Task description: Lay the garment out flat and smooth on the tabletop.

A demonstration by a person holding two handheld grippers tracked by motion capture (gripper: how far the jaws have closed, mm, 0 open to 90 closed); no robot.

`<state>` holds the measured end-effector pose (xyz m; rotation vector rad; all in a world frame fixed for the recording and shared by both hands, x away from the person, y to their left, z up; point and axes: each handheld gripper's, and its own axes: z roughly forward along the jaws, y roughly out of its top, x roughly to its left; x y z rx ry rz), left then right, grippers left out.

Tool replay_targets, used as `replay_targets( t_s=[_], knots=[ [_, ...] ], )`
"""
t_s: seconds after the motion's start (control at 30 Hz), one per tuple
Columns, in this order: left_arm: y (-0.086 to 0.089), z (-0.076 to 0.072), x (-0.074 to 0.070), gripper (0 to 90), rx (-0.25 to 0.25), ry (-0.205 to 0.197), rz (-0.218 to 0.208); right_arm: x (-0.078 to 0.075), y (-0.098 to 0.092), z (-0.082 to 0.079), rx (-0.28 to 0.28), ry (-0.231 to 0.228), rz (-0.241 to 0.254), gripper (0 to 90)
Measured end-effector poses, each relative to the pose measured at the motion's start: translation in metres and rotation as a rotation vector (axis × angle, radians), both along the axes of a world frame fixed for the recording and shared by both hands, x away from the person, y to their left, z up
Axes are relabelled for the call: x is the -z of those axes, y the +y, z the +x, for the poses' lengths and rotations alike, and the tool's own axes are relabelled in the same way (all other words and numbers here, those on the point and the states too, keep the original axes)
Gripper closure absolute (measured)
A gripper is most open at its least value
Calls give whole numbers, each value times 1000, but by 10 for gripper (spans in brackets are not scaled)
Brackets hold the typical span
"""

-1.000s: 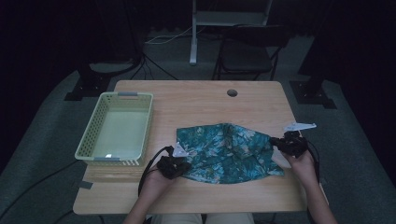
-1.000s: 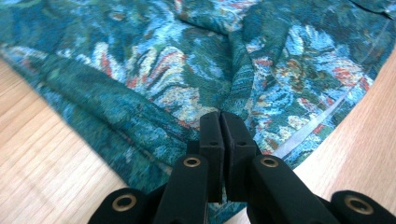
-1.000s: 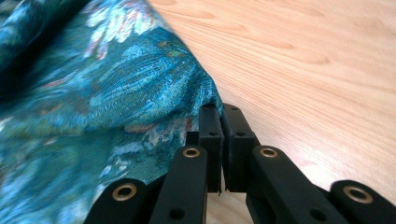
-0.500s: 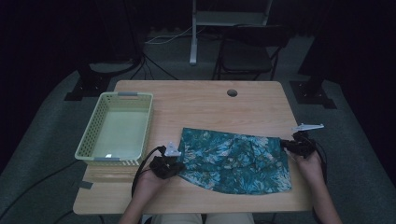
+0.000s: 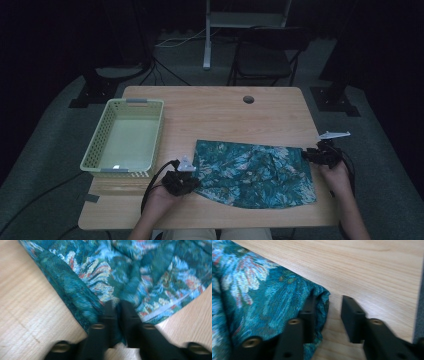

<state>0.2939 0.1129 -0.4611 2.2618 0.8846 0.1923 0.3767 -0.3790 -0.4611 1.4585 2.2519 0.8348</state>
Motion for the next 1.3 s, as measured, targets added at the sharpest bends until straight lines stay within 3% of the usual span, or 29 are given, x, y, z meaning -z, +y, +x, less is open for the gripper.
replay_targets(
  t_s=[0.13, 0.23, 0.3, 0.4, 0.47, 0.57, 0.7, 0.77, 0.83, 1.0, 1.07, 1.1, 1.13, 1.23, 1.3],
  knots=[
    [3, -1, -11, 511, -19, -13, -82, -11, -14, -9, 15, -17, 12, 562],
    [-3, 0, -17, 458, 23, -13, -150, -28, -21, -17, 22, -63, 103, 529],
    [-11, 2, -18, 458, 40, -7, -140, -36, -14, -20, -27, -70, 174, 496],
    [-25, 7, -14, 458, 64, 13, -93, -44, 14, -20, -144, -54, 218, 474],
    [-30, 12, -9, 459, 68, 44, -73, -43, 35, -18, -217, -19, 249, 456],
    [-36, 14, -4, 459, 92, 74, -58, -37, 63, -14, -282, 19, 207, 436],
    [-42, 14, 1, 510, 129, 89, -9, -22, 87, -7, -316, 63, 135, 432],
    [-43, 13, 1, 566, 140, 94, 3, -16, 93, -4, -310, 86, 96, 438],
    [-44, 12, 0, 662, 152, 90, 13, -12, 96, -4, -303, 94, 68, 501],
    [-47, 9, 2, 753, 182, 89, 21, -7, 105, -8, -314, 115, -13, 563],
    [-47, 8, 3, 792, 182, 88, 15, -6, 107, -9, -327, 123, -30, 644],
    [-47, 8, 3, 832, 181, 91, 9, -6, 108, -11, -333, 114, -61, 812],
    [-47, 8, 3, 854, 182, 88, 11, -7, 109, -12, -338, 107, -78, 871],
    [-46, 7, -4, 886, 176, 55, 14, -16, 107, -19, -354, 77, -39, 881],
    [-44, 9, -14, 887, 165, 26, -13, -26, 103, -27, -356, 42, -3, 881]
  ],
)
